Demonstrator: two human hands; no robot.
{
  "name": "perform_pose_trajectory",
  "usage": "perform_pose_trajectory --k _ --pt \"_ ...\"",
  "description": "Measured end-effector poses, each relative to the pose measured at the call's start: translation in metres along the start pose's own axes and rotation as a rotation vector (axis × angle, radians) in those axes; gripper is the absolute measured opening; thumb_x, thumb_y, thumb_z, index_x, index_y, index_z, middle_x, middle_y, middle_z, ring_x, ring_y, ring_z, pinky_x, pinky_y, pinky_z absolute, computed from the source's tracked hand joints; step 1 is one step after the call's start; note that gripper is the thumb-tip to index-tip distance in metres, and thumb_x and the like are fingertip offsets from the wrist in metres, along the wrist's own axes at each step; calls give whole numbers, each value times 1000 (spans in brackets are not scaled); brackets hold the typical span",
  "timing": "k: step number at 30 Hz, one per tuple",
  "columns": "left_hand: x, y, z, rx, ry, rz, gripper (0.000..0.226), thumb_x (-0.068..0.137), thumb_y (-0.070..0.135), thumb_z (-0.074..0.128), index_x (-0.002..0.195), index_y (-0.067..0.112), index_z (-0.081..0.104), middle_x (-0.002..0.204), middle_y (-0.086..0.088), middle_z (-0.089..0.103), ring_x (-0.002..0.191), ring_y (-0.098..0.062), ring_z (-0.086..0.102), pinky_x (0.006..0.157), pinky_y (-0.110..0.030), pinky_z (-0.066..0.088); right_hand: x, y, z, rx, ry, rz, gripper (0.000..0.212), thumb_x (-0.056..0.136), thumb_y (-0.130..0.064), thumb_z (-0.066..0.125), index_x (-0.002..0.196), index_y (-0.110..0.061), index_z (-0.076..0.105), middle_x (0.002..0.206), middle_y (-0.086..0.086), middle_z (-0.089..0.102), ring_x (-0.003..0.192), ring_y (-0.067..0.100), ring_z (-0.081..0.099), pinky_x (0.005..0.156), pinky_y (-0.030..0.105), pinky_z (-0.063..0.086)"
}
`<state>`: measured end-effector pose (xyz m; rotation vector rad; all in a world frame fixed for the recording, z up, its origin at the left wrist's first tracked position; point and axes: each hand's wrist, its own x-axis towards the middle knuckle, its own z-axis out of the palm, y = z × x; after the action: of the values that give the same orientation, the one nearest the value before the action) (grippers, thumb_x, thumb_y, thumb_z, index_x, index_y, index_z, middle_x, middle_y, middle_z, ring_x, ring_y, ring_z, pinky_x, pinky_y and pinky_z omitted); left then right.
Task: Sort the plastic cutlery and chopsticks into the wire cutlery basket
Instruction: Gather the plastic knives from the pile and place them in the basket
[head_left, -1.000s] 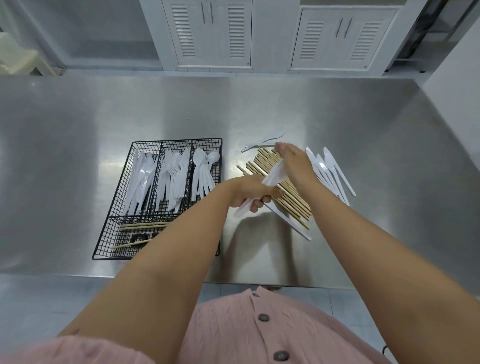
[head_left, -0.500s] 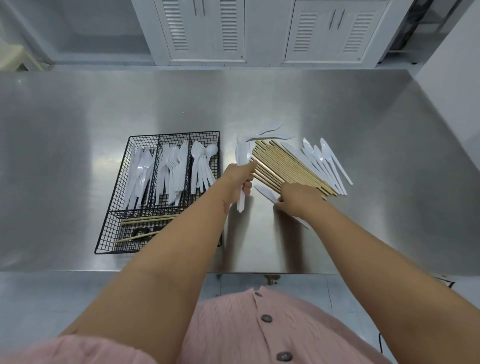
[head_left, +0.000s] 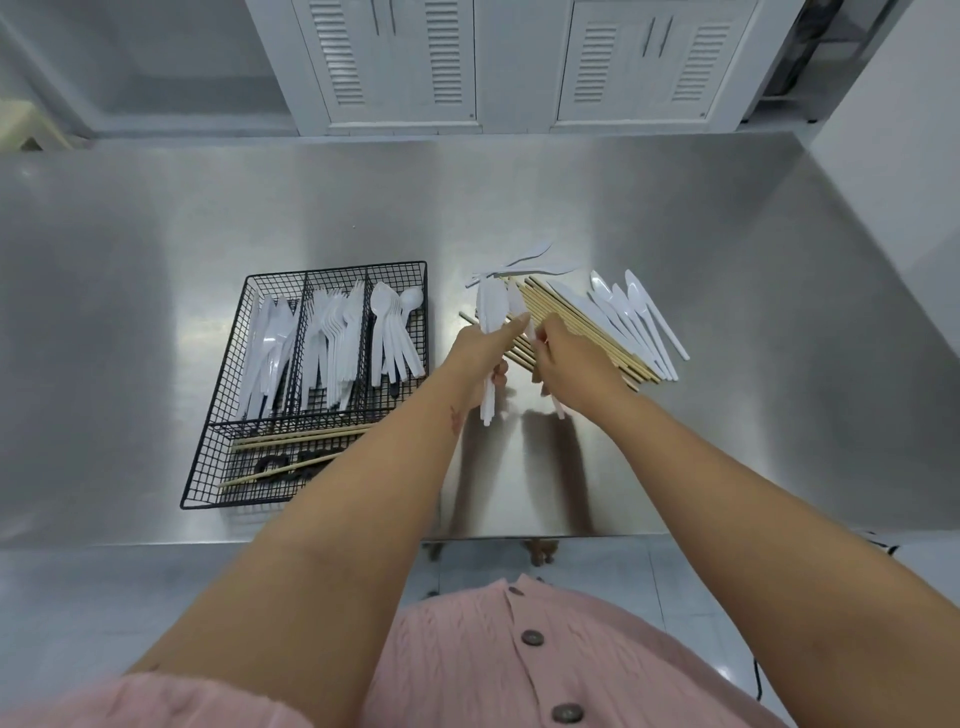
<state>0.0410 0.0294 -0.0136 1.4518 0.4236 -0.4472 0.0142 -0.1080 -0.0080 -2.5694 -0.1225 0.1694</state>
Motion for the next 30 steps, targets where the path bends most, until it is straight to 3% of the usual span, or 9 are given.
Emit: perform_pose_trajectory --k 5,12,16,20,22,24,27,30 --pt "4 9 18 -54 -23 71 18 87 22 73 88 12 58 74 -6 47 43 -11 36 41 -21 30 0 -1 -9 199 82 63 19 103 -32 39 97 -17 48 71 -1 68 60 18 67 66 36 51" --pt "18 20 42 -235 236 55 16 92 23 67 91 9 58 71 -6 54 48 -15 42 47 -25 39 0 18 -18 424 46 158 10 97 -21 44 92 -17 50 81 1 70 56 15 64 58 27 45" --pt "23 20 57 -225 141 11 16 89 21 71 88 8 62 78 -8 61 50 -15 45 45 -23 40 9 29 -26 420 34 130 11 95 -22 46 85 -21 51 75 -3 68 66 19 66 72 39 53" --pt "27 23 70 -77 155 26 15 95 21 63 93 7 60 79 -6 63 59 -14 50 48 -23 44 22 48 -38 297 129 158 12 97 -25 47 98 -19 57 96 0 66 92 23 62 81 38 51" --pt "31 27 70 -60 171 35 20 98 27 58 102 8 59 81 -5 63 64 -15 52 55 -24 48 29 67 -46 125 291 297 22 95 -25 50 113 -13 56 116 8 61 108 29 56 89 40 45" --pt "33 29 71 -74 169 46 23 99 30 55 109 8 57 79 -3 63 68 -16 56 64 -28 52 28 87 -54 -30 350 478 40 93 -30 53 125 -6 49 130 15 51 121 34 45 97 43 38" --pt "32 27 69 -152 146 22 18 100 27 53 100 9 57 75 -5 61 68 -19 59 74 -37 56 23 106 -51 -128 262 606 62 92 -44 54 135 -2 41 139 18 43 130 35 37 103 44 32" --pt "46 30 77 -331 221 -41 17 101 22 53 94 6 53 66 -7 51 55 -19 53 64 -36 58 53 121 -44 -220 131 547 70 88 -53 57 134 -2 44 137 18 44 128 34 37 102 44 32"
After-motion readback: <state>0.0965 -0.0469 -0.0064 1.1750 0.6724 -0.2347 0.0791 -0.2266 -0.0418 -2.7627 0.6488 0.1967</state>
